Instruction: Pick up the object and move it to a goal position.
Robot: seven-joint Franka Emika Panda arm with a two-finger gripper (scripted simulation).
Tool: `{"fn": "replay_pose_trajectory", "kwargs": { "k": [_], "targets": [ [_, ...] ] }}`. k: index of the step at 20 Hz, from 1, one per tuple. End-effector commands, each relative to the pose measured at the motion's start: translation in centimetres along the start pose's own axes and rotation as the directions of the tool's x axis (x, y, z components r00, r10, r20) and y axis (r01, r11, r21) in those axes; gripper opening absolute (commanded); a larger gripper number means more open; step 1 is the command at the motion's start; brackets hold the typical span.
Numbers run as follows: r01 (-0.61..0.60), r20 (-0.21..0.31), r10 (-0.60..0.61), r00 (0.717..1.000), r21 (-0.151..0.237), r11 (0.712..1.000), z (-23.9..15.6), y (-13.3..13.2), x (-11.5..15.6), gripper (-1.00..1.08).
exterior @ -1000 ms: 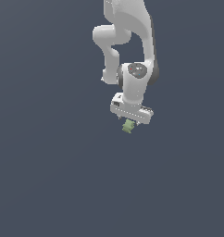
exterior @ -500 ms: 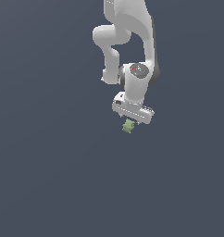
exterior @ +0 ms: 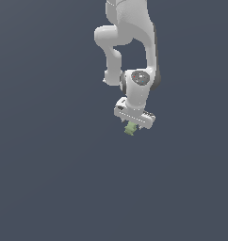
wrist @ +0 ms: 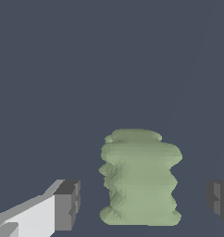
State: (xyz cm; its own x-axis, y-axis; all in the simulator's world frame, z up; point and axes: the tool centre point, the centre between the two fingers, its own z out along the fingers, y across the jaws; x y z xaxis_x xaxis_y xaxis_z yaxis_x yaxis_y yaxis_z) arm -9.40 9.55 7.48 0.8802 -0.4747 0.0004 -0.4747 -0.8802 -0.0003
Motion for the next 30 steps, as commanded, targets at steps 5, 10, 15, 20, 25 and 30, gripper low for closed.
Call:
{"fn": "replay_pose_trajectory", "kwargs": {
  "k": [5,10,15,20,25,30],
  "targets": [
    [-0.002,0.000,0.002,1.000,0.000,1.000,2.4,0.0,0.0,1.00],
    [-0.002,0.000,0.002,1.000,0.000,1.000,2.7,0.0,0.0,-1.00],
    [-0.002,0.000,0.002,1.000,0.000,1.000,2.7,0.0,0.0,-1.00],
    [-0.003,-0.002,0.003,1.000,0.001,1.000,2.5,0.0,0.1,-1.00],
    [-0.003,-0.002,0.003,1.000,0.001,1.000,1.8,-0.1,0.8,-1.00],
    [-0.003,-0.001,0.003,1.000,0.001,1.000,0.0,-0.3,2.4,-1.00]
  ]
}}
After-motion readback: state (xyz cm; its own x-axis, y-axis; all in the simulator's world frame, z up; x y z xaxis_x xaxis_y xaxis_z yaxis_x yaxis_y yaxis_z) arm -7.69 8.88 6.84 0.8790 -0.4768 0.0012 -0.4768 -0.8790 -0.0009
